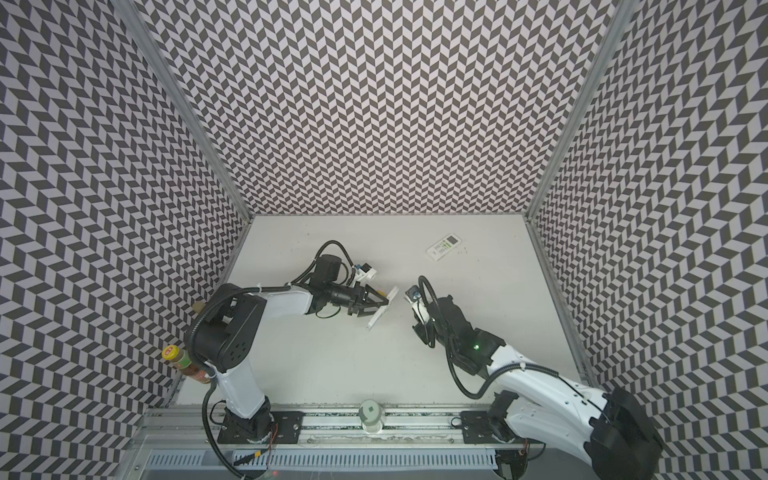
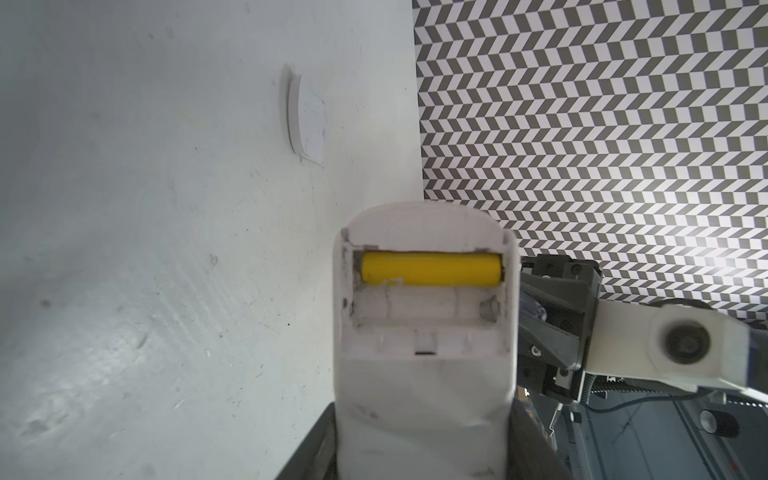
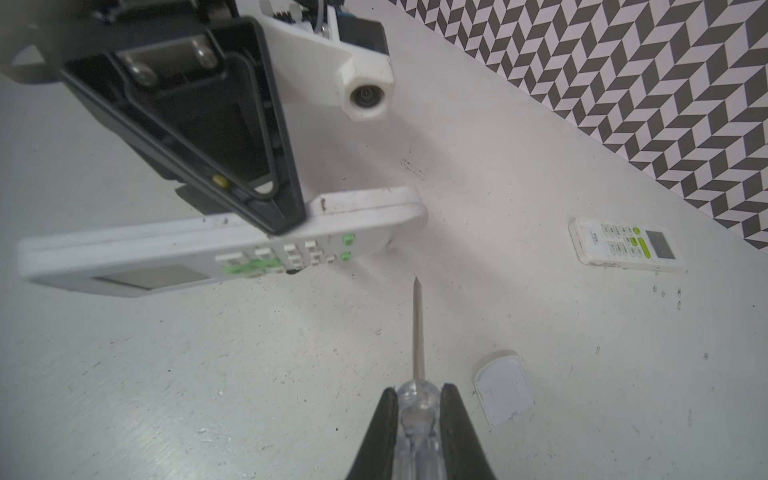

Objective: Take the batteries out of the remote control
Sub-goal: 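Tip the remote over with the left gripper to shake batteries out, then lower the white remote onto the table with the left gripper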

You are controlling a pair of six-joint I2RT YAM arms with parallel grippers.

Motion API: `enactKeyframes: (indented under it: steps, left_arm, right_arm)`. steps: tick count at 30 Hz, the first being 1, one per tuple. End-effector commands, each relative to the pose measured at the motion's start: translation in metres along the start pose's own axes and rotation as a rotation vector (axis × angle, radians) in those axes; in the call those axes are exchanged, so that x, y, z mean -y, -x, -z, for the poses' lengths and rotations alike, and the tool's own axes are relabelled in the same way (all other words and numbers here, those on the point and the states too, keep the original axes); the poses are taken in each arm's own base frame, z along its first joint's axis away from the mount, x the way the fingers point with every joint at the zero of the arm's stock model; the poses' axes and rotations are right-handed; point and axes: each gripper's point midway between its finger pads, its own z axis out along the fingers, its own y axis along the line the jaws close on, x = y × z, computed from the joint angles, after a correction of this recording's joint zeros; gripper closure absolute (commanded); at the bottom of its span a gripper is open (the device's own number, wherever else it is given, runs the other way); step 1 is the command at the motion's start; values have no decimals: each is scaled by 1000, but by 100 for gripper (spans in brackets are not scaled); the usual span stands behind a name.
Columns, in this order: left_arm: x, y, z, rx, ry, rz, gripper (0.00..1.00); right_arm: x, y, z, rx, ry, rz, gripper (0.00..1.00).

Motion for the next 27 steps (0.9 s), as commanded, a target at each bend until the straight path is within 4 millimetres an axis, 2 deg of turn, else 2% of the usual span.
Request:
enactKeyframes:
  steps: [1,4,8,10,13,16,23,27]
  left_arm:
    - [-5,19,30,128,85,-59,100]
    - [-17,40,68,283,225,-97,100]
    - [-35,60,130,513,430,-126,100]
    - [-43,64,155,592,577,-167,100]
    - [-51,62,177,652,750,-232,100]
    - [-52,56,175,618,809,-339,100]
    - [-39,49,142,396,1069,-731,100]
    - [-50,43,134,380,1055,-685,100]
  right_arm:
    - [1,21,4,82,5,-30,100]
    - [0,19,3,81,11,-35,100]
    - [-1,15,1,82,14,-42,100]
    - [-2,13,-2,85,14,-49,100]
    - [-6,15,-5,91,36,-59,100]
    - [-10,19,-7,93,60,-61,100]
    - [-8,19,-1,117,57,-75,100]
    - [-16,18,1,137,104,-103,100]
